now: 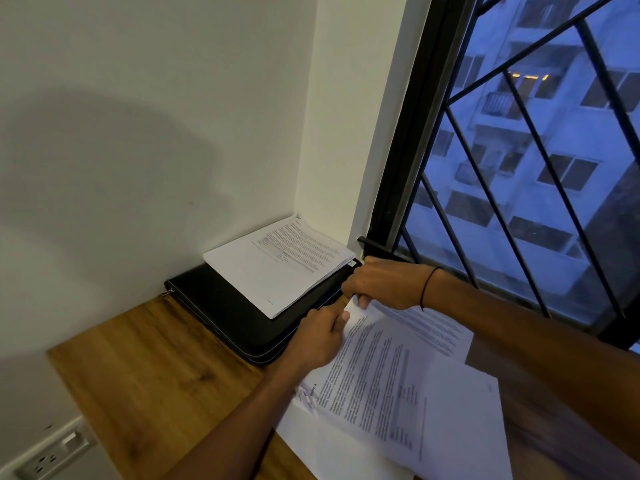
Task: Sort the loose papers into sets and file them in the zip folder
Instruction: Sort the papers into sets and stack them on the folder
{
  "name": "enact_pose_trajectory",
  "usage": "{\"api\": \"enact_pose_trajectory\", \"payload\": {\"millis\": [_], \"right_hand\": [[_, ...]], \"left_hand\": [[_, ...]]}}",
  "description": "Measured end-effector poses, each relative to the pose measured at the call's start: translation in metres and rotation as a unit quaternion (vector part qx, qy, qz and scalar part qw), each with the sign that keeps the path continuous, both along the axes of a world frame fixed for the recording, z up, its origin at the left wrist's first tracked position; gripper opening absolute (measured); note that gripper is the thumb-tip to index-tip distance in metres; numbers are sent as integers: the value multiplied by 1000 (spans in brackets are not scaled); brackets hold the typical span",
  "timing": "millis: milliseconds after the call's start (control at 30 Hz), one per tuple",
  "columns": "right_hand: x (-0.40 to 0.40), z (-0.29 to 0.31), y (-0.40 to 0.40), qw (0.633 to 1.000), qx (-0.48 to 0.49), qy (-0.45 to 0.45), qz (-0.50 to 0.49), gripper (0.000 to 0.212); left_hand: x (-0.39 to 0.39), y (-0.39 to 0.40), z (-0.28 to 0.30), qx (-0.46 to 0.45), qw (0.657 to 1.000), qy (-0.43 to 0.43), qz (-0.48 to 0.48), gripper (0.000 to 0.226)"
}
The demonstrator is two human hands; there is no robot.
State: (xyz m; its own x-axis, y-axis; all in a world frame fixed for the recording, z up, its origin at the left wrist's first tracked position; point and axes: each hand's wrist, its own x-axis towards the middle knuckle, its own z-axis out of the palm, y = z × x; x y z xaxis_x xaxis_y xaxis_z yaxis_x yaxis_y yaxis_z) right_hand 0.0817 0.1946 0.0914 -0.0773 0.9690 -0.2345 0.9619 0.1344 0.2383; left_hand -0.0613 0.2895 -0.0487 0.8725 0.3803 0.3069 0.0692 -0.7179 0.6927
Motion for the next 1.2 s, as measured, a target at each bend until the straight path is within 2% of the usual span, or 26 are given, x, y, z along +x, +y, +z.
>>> {"api": "enact_pose_trajectory", "payload": {"millis": [167, 333, 433, 500, 600, 767, 800, 867, 967, 1100, 1167, 1200], "right_hand": [[-3, -2, 0, 998, 25, -47, 35, 24], [3, -3, -1, 999, 37, -29, 19, 25], [7, 5, -7, 999, 1, -21, -42, 18], [15, 13, -13, 992, -14, 42, -116, 14], [27, 16, -26, 959, 15, 195, -206, 28], [32, -15, -55, 922, 23, 302, -243, 50], [32, -22, -59, 912, 30, 327, -245, 50], [31, -28, -64, 887, 49, 386, -247, 35], [29, -27, -70, 822, 97, 497, -260, 41], [32, -26, -72, 743, 207, 567, -289, 24], [31, -27, -72, 703, 245, 589, -315, 16], [31, -29, -71, 684, 260, 602, -321, 22]], "left_hand": [[-2, -1, 3, -1, 1000, -11, 3, 30], [-1, -1, 2, -2, 1000, -10, 4, 30], [-2, 0, 3, -8, 1000, -10, -4, 30], [-3, 0, 3, -26, 999, -16, -10, 31], [-5, 1, 6, -51, 998, -23, -20, 26], [-4, 8, 14, -81, 994, -49, -61, 29], [-4, 12, 15, -91, 992, -51, -72, 31], [-3, 20, 21, -98, 990, -42, -92, 36], [-4, 31, 43, -101, 988, 2, -115, 49], [-17, 55, 83, -127, 973, 105, -161, 38], [-29, 75, 96, -138, 976, 101, -131, 37], [-36, 84, 101, -164, 977, 87, -106, 35]]}}
